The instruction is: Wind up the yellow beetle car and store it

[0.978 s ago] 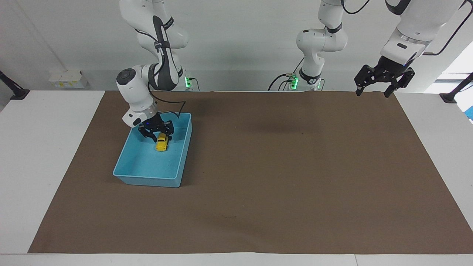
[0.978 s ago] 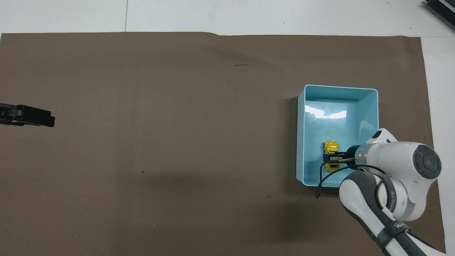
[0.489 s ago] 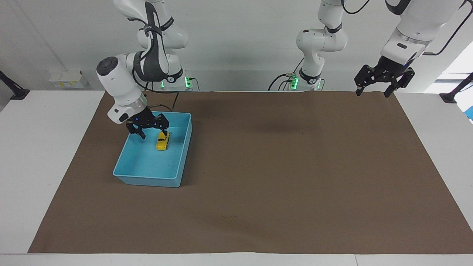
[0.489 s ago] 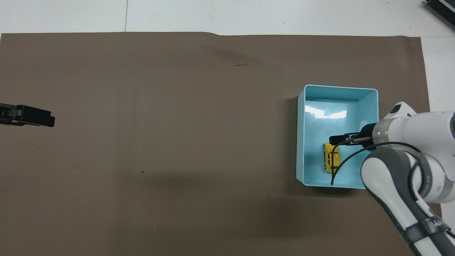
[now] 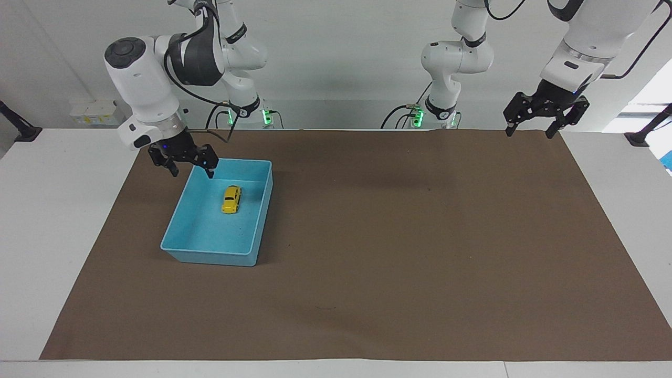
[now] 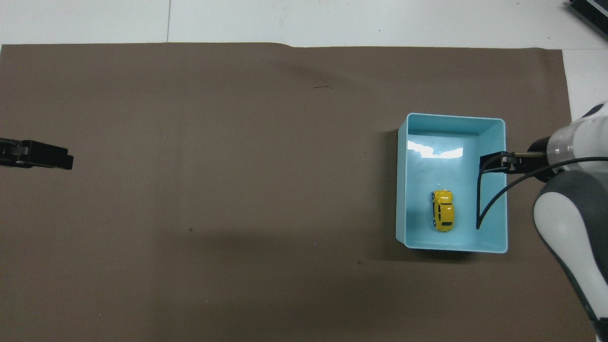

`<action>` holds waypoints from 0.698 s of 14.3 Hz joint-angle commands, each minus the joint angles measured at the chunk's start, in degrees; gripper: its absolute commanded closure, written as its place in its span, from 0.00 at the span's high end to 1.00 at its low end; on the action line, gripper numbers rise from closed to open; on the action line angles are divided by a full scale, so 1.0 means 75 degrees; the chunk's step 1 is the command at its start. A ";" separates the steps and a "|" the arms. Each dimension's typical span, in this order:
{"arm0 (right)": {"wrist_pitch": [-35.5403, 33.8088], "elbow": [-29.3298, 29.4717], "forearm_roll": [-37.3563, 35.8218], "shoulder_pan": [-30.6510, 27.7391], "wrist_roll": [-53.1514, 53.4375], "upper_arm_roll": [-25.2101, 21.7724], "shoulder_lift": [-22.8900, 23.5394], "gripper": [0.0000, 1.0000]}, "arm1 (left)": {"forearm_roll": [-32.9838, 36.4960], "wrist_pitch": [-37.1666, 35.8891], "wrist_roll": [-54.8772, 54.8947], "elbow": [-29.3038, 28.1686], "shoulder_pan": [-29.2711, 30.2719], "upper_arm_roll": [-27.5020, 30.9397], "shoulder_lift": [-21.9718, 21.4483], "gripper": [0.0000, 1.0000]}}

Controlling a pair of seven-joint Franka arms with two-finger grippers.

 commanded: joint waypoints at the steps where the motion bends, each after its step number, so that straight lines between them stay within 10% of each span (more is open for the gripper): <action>1: -0.0885 0.0762 -0.0156 -0.0015 0.0449 0.0057 -0.0033 1.00 | 0.0065 0.0017 0.0086 -0.0168 0.0145 -0.0105 -0.0136 1.00; 10: -0.2749 0.2509 -0.0168 -0.0015 0.1212 0.0280 0.0001 1.00 | 0.0065 0.0017 0.0086 -0.0168 0.0145 -0.0105 -0.0136 1.00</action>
